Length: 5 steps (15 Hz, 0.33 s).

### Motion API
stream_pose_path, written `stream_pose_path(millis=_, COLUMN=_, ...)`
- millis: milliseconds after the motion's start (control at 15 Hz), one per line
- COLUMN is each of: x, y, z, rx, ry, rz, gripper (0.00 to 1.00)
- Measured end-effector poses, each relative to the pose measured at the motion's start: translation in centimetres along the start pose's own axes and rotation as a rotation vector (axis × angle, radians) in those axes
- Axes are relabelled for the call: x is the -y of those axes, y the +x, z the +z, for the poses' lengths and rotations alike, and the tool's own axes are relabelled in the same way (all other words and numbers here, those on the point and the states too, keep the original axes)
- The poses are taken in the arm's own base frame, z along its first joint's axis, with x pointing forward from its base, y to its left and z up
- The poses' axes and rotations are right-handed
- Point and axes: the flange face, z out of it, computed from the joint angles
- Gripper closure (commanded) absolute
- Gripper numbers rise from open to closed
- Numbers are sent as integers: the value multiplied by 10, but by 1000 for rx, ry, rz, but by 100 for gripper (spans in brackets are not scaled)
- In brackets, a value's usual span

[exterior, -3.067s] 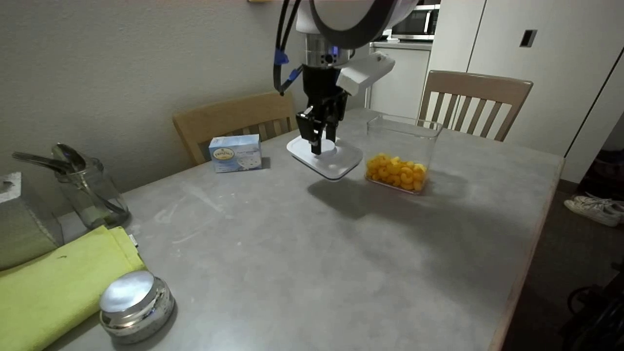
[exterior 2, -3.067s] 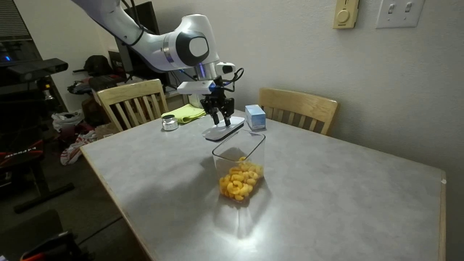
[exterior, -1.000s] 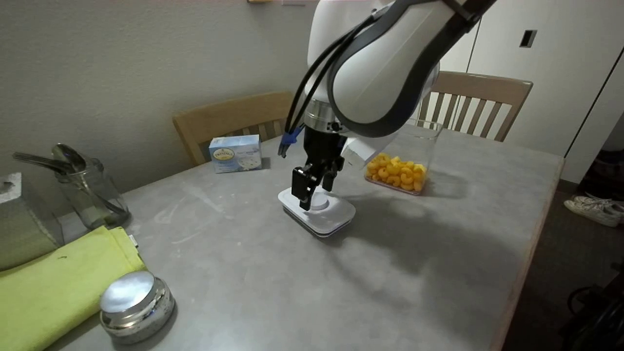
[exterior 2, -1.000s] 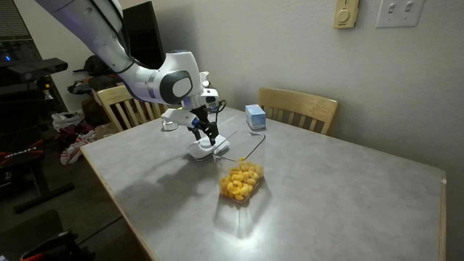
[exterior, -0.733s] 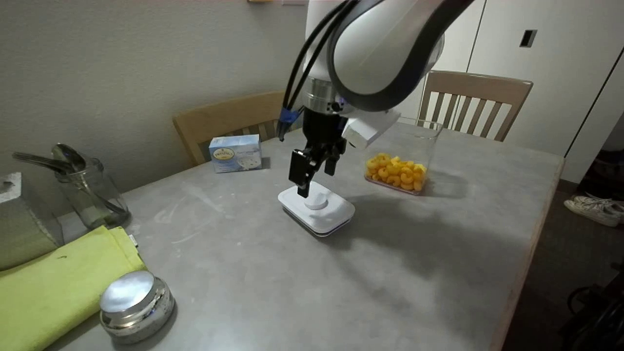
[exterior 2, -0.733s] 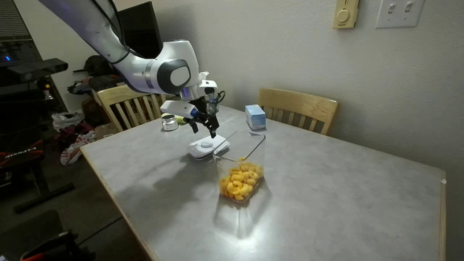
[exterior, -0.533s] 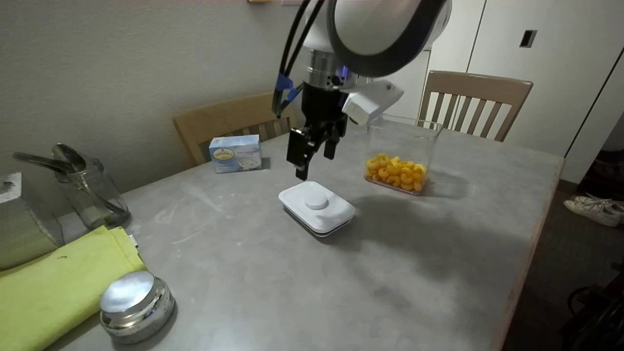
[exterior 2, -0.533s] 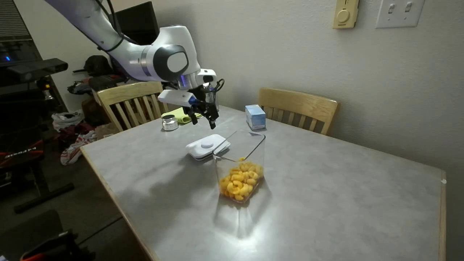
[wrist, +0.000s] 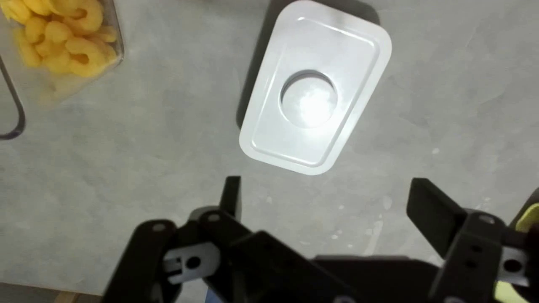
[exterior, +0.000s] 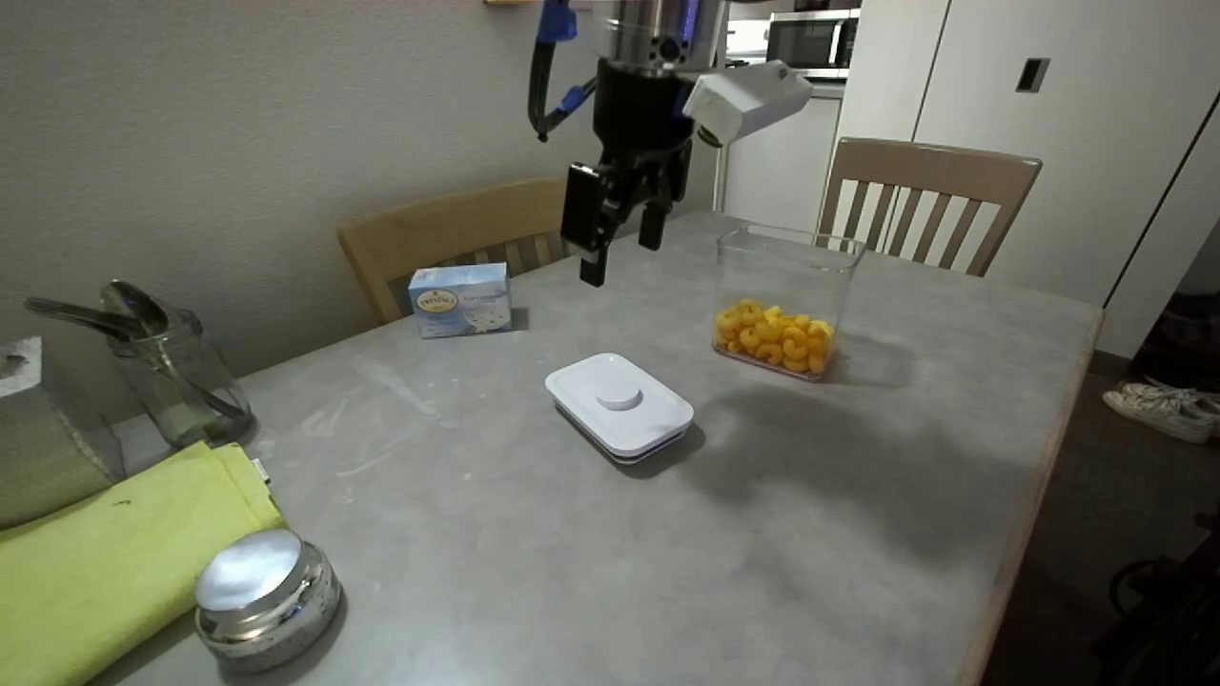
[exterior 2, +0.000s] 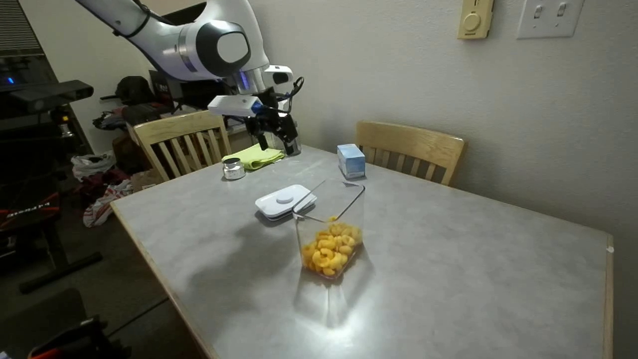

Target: Remove the lid from the container and put it on the table

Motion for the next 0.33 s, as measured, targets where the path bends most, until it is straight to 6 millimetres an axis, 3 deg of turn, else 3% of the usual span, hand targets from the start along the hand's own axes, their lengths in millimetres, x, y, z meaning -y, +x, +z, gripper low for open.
stream_pose_path(millis=333, x=0, y=-2, z=-5, rx=4, ry=-1, rz=0, gripper=0)
